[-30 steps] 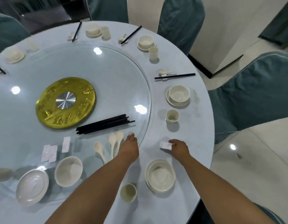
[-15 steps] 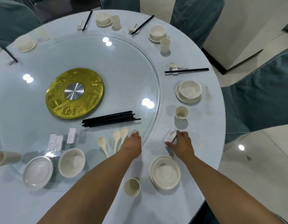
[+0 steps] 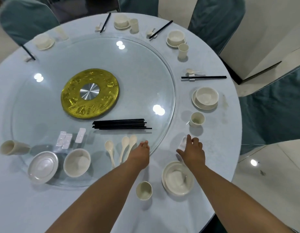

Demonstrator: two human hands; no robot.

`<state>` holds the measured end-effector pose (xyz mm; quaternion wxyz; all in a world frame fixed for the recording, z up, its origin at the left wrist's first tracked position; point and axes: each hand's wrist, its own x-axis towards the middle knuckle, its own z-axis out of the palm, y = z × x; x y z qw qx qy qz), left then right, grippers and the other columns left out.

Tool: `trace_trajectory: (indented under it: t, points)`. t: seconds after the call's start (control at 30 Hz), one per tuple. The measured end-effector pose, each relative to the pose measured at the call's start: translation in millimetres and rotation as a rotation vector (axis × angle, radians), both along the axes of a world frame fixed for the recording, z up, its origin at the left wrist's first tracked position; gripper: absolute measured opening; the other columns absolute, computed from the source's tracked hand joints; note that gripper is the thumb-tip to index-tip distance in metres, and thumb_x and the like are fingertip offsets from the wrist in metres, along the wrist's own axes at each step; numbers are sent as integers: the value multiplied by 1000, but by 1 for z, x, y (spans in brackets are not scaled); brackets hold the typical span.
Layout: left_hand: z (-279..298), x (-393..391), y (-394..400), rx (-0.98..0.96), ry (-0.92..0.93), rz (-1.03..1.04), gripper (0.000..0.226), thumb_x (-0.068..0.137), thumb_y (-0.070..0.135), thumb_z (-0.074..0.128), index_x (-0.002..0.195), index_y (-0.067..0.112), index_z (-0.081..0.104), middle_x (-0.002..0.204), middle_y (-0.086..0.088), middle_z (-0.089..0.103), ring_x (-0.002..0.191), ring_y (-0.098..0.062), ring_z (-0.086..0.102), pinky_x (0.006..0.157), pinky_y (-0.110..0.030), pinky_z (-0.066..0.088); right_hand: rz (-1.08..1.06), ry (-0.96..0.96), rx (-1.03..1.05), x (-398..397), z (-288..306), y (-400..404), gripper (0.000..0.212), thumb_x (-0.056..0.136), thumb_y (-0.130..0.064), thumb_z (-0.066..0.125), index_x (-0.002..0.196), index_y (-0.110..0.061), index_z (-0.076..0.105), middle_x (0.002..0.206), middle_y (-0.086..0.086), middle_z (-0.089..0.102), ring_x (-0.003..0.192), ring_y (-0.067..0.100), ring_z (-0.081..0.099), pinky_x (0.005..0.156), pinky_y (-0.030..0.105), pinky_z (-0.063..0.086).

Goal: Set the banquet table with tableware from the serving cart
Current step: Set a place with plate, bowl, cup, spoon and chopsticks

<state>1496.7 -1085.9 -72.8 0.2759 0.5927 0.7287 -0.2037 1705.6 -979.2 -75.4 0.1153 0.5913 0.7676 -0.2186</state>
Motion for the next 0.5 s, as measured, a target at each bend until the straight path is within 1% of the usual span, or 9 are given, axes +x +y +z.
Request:
trace_trajectory:
  t: [0.07,0.1,0.13,0.17,0.2,0.23,0.3,0.37,0.5]
  points:
    - [8,-1,-4,64,-46,48,54,98,6,35,151,5,27,164,-7,9,150,-23,15,118,-38,29,-2,30,1,-5,9,-5,73,90,-53,59,147,-19,28,134,7,36,119,27,41,83,36,50]
    - [12,-3,-10,112,-78,93,47,97,4,38,144,6,41,158,-7,26,144,-24,30,112,-37,36,5,43,2,-10,15,-10,67,91,-51,58,145,-19,32,135,7,37,120,27,40,84,36,50]
    - [18,-6,-18,169,-100,150,40,94,1,39,131,8,53,145,-6,44,132,-26,46,104,-36,43,11,56,6,-14,19,-13,63,92,-49,57,143,-19,36,136,7,37,121,26,40,85,37,50]
    - [21,-9,-25,229,-103,204,35,91,-1,40,119,9,59,129,-6,56,119,-27,54,95,-36,47,16,74,9,-17,22,-15,59,94,-47,56,142,-18,39,137,7,37,123,26,40,85,37,51]
    - [23,-15,-35,276,-78,245,34,89,-3,40,114,10,60,120,-6,60,112,-26,56,90,-36,48,25,98,10,-21,26,-19,56,95,-46,55,141,-18,41,139,6,37,125,25,40,86,37,51]
    - [23,-22,-47,296,-44,278,35,90,-3,39,115,9,60,117,-7,60,109,-26,56,89,-35,48,33,121,8,-24,28,-24,54,96,-44,54,141,-18,43,141,6,37,127,25,39,87,37,51]
    - [23,-41,-65,299,-13,422,32,95,2,38,120,8,58,120,-8,56,109,-25,54,88,-34,48,43,149,5,-30,33,-30,52,97,-43,53,142,-18,44,143,5,37,130,23,39,90,37,50]
    - [26,-59,-78,256,-4,549,26,98,8,41,118,8,59,121,-9,54,108,-26,57,85,-33,48,40,159,6,-35,38,-40,50,98,-44,52,141,-19,46,142,4,39,129,22,41,91,37,49]
    - [30,-74,-82,169,-29,689,19,99,20,51,105,7,64,106,-10,65,97,-26,65,77,-32,50,51,187,10,-37,41,-58,47,98,-45,52,137,-19,51,139,2,43,125,22,47,91,36,50]
